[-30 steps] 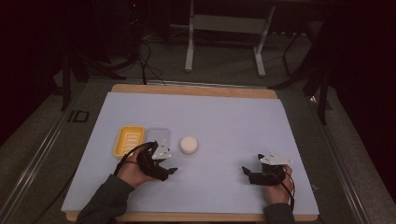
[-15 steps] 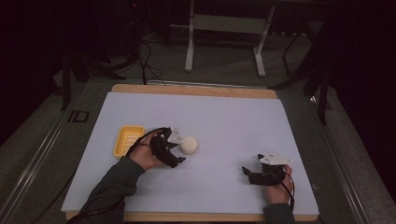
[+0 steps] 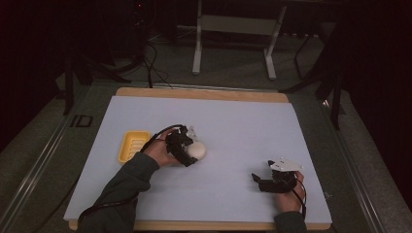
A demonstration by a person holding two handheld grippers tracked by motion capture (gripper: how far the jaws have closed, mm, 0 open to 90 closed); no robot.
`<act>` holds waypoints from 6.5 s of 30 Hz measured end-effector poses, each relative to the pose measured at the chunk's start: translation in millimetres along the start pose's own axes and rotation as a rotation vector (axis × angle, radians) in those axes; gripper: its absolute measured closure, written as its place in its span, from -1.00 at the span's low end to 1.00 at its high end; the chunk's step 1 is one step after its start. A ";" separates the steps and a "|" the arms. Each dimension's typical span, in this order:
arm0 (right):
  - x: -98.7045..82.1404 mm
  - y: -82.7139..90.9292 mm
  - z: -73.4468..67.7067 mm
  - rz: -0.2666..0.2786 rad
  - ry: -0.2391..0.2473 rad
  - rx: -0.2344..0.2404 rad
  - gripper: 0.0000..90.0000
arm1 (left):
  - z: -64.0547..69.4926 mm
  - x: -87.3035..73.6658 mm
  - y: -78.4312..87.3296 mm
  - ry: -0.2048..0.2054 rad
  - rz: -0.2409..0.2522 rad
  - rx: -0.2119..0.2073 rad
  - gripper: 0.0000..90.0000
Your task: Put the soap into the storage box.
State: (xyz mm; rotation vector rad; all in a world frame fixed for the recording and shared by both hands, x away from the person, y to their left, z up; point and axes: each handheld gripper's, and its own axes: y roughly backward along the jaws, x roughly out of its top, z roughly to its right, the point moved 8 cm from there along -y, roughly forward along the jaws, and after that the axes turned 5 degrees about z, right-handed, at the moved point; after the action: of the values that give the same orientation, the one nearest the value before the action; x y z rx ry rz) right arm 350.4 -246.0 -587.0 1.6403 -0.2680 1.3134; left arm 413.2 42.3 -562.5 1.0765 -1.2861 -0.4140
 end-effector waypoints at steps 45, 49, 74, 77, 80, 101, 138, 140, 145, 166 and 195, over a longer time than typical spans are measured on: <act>-0.1 -0.3 -0.1 -0.002 0.003 0.001 -0.64 | 0.1 5.4 -28.8 -0.016 -0.192 -0.090 -0.47; -0.1 -0.3 -0.1 -0.003 0.004 0.000 -0.64 | 3.4 1.9 -25.3 -0.041 -0.231 -0.099 -0.47; -0.2 -0.4 -0.2 -0.005 0.005 -0.001 -0.64 | 8.5 -7.1 -18.6 -0.122 -0.358 -0.143 -0.47; -0.2 -0.4 -0.2 -0.004 0.006 0.000 -0.64 | 8.9 -7.0 -18.2 -0.142 -0.360 -0.146 -0.46; -0.2 -0.3 -0.2 -0.003 0.006 0.000 -0.64 | 9.2 -6.5 -17.4 -0.164 -0.368 -0.134 -0.46; -0.1 0.0 -0.1 -0.001 0.004 -0.002 -0.64 | 4.8 -2.2 5.7 -0.180 -0.361 -0.136 -0.46; 0.2 0.7 0.1 0.004 0.003 -0.007 -0.64 | -18.9 -14.1 53.0 -0.125 -0.308 -0.104 -0.46; 0.2 0.7 0.2 0.005 0.003 -0.008 -0.64 | -20.7 -15.6 55.4 -0.116 -0.308 -0.100 -0.46; 0.2 0.8 0.2 0.005 0.003 -0.008 -0.64 | -24.8 -18.2 60.3 -0.100 -0.301 -0.090 -0.46; 0.4 1.0 0.1 0.009 0.004 -0.007 -0.64 | -36.7 -38.7 71.6 -0.044 -0.319 -0.066 -0.46; 0.9 2.1 0.3 0.019 0.002 -0.014 -0.64 | -60.6 -72.1 98.6 0.045 -0.323 -0.008 -0.46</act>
State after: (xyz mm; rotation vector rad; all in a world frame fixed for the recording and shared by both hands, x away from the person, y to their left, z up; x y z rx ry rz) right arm 349.6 -246.9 -585.1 1.6280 -0.2918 1.3248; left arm 417.6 170.7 -516.6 1.2838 -1.0715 -0.6327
